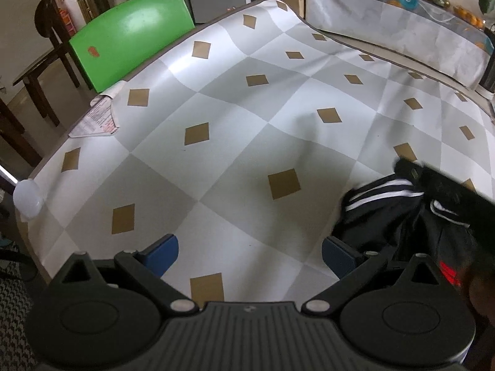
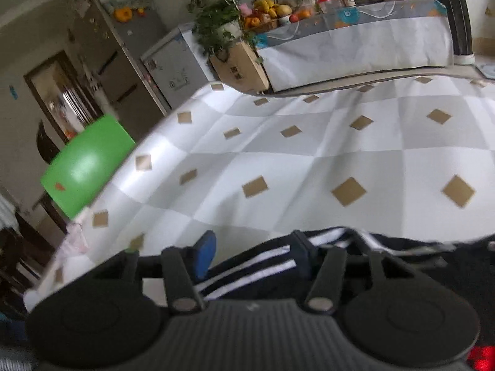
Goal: Fold clothes
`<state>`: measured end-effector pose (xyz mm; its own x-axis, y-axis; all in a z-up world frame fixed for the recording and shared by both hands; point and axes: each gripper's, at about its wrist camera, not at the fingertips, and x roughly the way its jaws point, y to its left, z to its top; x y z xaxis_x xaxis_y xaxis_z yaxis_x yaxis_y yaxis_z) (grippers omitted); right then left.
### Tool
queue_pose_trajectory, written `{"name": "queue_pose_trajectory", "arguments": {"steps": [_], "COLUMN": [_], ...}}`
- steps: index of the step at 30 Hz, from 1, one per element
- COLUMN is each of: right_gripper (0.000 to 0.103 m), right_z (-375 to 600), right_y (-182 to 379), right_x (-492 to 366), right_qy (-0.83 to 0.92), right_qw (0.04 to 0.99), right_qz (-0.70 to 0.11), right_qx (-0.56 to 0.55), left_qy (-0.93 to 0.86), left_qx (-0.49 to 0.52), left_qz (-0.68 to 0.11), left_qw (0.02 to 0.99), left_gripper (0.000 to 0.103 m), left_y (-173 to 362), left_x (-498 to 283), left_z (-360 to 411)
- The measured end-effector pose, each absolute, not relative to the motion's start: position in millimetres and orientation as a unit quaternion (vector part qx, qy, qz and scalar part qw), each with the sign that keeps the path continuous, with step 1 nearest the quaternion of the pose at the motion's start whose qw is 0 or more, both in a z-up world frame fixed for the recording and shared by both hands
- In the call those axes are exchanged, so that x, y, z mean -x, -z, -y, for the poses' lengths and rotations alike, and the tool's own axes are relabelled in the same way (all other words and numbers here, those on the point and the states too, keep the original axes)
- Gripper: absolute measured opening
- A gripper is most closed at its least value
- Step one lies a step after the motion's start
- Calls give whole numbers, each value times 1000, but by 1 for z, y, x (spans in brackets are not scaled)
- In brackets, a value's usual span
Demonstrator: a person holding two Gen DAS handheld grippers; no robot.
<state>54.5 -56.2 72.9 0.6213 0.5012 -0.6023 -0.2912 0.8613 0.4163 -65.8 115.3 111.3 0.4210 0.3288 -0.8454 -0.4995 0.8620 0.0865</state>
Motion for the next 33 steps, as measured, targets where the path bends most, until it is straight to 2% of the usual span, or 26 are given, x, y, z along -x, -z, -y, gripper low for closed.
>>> {"name": "queue_pose_trajectory", "arguments": {"steps": [9,12,16,24,27,29,30,31,33], "right_gripper": [56,60,60,59,53,43,32,26,23], "right_z": [72,69,66,68,63,59,57,57,58], "right_y": [-61,-53,-43,-33,-24,-23,-22,-23,-23], "right_x": [16,41,63,79,80,82,83,83,85], "right_qy": [-244,-236,-188,-175,-174,-168,-165,-171,-181], "right_qw": [858,855,864,862,856,859,861,860,857], "right_qz": [-451,-461,-461,-469,-482,-477,-475,-475,-480], "right_qx": [-18,27,77,79,76,79,80,73,51], "left_qy": [-233,-226,-214,-206,-205,-203,-201,-197,-190], "left_qx": [88,87,73,64,63,59,57,52,44], "left_qz": [-478,-480,-483,-484,-484,-483,-482,-483,-485], "left_qw": [842,843,846,848,849,850,851,851,853], "left_gripper": [100,100,100,100,100,100,100,100,100], "left_y": [-114,-114,-113,-113,-113,-113,-113,-113,-112], "left_x": [66,65,63,63,63,63,63,62,61], "left_z": [-108,-104,-95,-88,-86,-84,-83,-81,-76]}}
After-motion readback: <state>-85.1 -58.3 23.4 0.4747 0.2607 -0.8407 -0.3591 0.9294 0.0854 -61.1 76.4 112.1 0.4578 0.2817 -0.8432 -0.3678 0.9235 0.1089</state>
